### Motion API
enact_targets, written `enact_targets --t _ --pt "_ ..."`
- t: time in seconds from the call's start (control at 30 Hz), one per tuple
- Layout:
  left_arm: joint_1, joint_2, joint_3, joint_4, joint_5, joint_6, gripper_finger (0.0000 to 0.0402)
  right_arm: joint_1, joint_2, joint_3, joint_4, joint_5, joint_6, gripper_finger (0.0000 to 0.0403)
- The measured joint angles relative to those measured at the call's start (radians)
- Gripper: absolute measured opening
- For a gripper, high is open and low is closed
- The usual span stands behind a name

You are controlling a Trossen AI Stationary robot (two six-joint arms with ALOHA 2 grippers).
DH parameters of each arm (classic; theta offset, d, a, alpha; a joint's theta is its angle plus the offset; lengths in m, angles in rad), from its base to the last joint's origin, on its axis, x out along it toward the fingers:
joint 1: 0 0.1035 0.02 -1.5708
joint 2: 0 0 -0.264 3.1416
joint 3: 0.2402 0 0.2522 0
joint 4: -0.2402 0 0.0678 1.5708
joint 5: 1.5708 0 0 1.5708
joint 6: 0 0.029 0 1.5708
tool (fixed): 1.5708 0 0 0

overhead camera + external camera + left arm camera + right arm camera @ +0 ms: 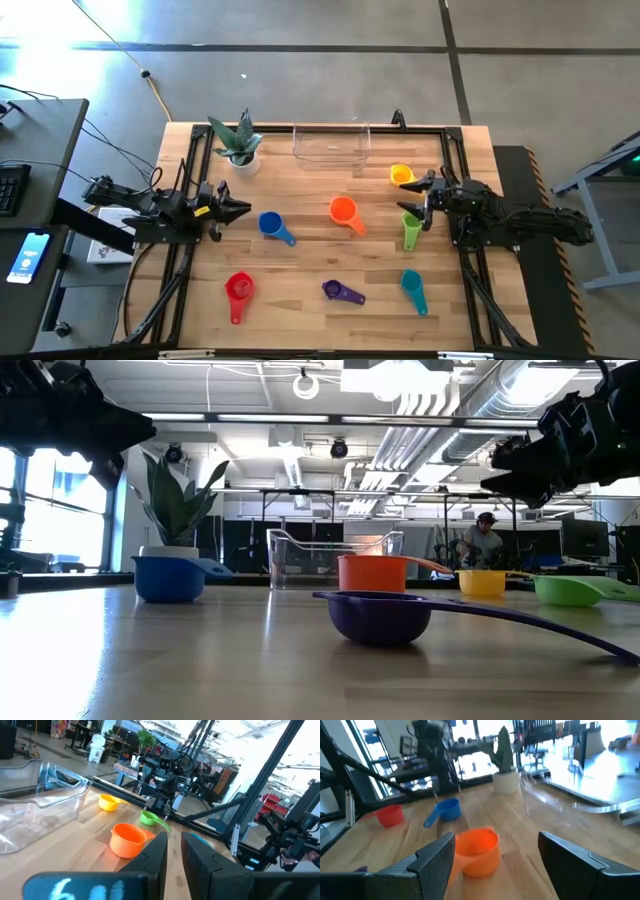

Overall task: Nest measuring cups in basket
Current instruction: Move the orange measuring cup to the middle of the table

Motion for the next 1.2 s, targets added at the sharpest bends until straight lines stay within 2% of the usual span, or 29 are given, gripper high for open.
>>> enact_targets --t 0.37,0.57,0.73,0.87,1.0,1.2 --pt "0.000 0.000 0.000 0.001 -0.016 -0.009 0.0046 0.000 0.000 0.000 0.062 -0.019 0.143 0.0277" --pt "0.000 0.000 0.000 0.005 -0.053 -0.008 0.0046 0.000 0.000 0.000 0.101 -0.012 0.297 0.0277" --pt "0.000 0.000 0.000 0.004 -0.053 -0.008 0.0046 0.000 0.001 0.000 0.255 -0.016 0.391 0.0277" --pt "0.000 0.000 0.000 0.004 -0.053 -0.008 0.0046 0.000 0.000 0.019 0.392 0.002 0.394 0.0277" --pt "0.000 0.000 0.000 0.004 -0.053 -0.009 0.0046 0.000 0.000 0.119 0.340 0.073 0.320 0.0277" --pt "0.000 0.000 0.000 0.004 -0.053 -0.008 0.0046 0.000 0.041 0.349 0.036 0.204 0.264 0.0277"
